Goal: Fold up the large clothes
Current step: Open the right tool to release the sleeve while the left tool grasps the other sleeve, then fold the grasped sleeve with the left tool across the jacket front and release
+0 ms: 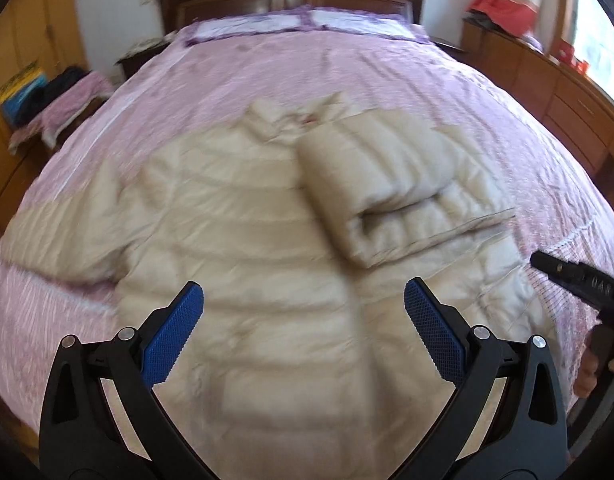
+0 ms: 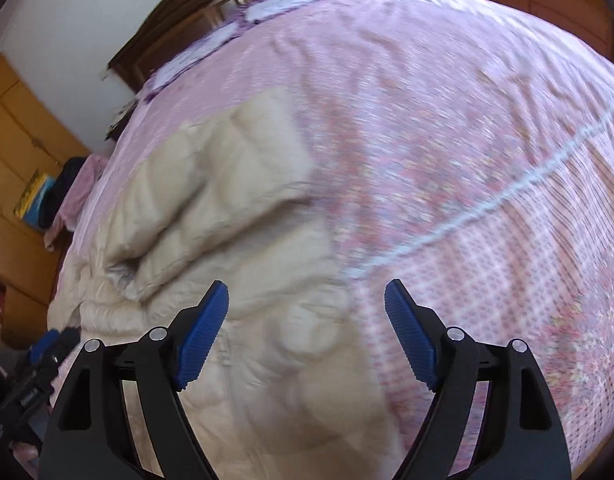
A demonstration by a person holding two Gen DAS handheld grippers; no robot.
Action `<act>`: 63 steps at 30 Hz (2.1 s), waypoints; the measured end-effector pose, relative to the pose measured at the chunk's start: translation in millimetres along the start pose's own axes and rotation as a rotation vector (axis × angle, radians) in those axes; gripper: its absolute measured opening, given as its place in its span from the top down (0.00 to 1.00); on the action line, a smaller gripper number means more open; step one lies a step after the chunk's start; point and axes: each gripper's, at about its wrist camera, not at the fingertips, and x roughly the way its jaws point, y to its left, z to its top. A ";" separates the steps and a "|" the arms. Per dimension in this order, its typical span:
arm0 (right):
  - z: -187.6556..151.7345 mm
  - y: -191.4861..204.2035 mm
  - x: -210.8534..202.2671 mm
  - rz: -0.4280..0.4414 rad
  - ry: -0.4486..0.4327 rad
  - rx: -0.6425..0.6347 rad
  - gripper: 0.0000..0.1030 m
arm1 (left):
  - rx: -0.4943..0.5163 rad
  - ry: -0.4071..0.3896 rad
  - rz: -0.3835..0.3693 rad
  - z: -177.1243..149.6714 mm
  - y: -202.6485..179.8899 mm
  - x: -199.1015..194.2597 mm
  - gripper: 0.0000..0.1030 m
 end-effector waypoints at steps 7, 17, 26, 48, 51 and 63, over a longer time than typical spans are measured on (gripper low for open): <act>3.0 -34.6 -11.7 -0.075 -0.040 0.012 0.21 | 0.188 -0.035 -0.046 39.1 -66.4 35.9 0.03; -3.2 -59.6 -9.7 -0.090 -0.042 0.043 0.20 | 0.400 -0.059 0.016 59.7 -123.4 78.3 0.15; -9.9 -56.5 -16.2 -0.084 -0.076 0.024 0.20 | 0.391 -0.084 -0.050 81.8 -98.3 51.3 0.91; 16.0 40.6 0.1 -0.027 -0.118 -0.127 0.20 | -0.078 -0.043 -0.018 38.1 88.4 60.2 0.89; 22.3 53.9 10.4 -0.012 -0.117 -0.145 0.20 | -0.114 -0.028 -0.015 26.4 100.2 67.1 0.80; 43.2 81.3 45.9 -0.055 -0.109 -0.245 0.20 | -0.173 -0.118 0.126 13.2 124.4 28.8 0.28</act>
